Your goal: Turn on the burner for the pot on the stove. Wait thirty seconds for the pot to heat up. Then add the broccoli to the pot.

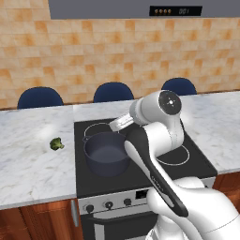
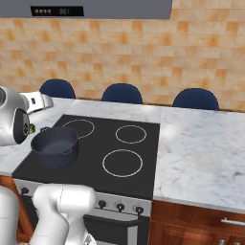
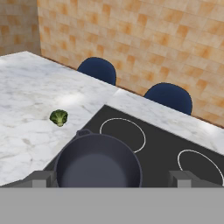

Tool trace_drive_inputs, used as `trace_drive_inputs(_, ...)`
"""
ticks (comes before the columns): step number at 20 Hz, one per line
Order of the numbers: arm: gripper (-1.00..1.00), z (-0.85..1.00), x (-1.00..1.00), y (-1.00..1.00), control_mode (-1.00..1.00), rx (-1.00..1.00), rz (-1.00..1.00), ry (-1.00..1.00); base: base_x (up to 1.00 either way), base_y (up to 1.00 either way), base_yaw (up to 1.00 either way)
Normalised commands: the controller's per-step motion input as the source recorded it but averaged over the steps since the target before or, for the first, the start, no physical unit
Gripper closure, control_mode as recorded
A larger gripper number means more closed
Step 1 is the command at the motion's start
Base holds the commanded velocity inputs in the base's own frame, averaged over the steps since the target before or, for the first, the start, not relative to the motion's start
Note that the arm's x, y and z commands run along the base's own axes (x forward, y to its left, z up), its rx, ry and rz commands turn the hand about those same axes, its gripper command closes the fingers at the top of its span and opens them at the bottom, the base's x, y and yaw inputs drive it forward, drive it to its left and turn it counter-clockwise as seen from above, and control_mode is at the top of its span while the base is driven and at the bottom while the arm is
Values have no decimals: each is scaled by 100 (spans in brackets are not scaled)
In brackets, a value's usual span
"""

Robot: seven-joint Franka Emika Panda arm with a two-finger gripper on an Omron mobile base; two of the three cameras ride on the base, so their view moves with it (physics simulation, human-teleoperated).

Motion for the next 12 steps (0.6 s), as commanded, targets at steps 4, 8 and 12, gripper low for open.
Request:
trace_drive_inputs(4, -100, 0, 0, 0, -100, 0, 0, 0, 0, 0, 0)
trace_drive_inputs(8, -100, 0, 0, 0, -100, 0, 0, 0, 0, 0, 0)
trace_drive_inputs(12, -100, 0, 0, 0, -100, 0, 0, 0, 0, 0, 0)
